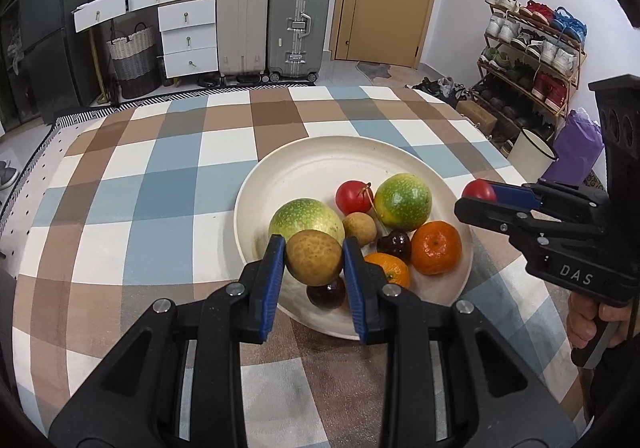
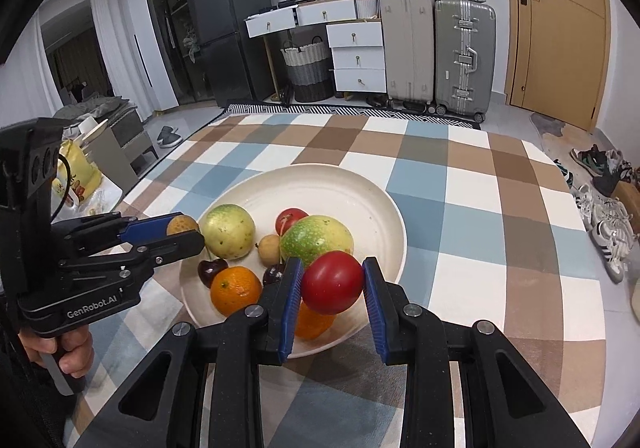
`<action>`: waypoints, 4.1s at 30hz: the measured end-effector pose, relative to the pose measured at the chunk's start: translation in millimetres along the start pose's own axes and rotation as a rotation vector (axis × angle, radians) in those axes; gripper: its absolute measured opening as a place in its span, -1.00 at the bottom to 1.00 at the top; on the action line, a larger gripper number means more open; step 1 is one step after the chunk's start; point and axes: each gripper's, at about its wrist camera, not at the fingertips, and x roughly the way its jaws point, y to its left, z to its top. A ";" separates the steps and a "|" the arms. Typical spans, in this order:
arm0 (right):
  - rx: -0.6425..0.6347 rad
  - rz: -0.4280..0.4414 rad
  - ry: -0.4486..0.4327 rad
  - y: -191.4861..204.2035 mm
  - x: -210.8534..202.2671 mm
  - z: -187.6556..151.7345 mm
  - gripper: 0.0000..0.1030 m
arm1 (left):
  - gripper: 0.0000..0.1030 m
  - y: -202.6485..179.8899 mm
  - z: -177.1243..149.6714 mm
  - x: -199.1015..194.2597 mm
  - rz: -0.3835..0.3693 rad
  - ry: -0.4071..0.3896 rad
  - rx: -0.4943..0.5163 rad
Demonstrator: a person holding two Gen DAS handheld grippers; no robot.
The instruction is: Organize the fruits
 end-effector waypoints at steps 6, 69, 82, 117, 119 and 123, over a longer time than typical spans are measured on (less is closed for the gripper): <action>-0.001 -0.019 0.008 -2.3 9.8 -2.1 -0.40 | -0.48 -2.3 -0.5 5.0 0.005 0.004 0.010; -0.078 -0.004 -0.417 43.7 -114.9 -98.6 0.99 | 0.99 -6.1 -92.9 -114.9 0.061 -0.390 -0.046; -0.095 -0.008 -0.452 46.6 -119.6 -101.5 0.99 | 0.99 -5.2 -92.6 -114.5 0.073 -0.385 -0.047; -0.096 -0.006 -0.450 48.0 -119.0 -100.7 1.00 | 0.99 -4.3 -91.1 -112.0 0.071 -0.378 -0.047; -0.096 -0.007 -0.450 48.3 -118.7 -100.7 1.00 | 0.99 -3.9 -91.1 -111.6 0.072 -0.379 -0.046; -0.096 -0.007 -0.450 47.8 -119.1 -100.7 1.00 | 0.99 -4.3 -90.9 -112.0 0.071 -0.378 -0.048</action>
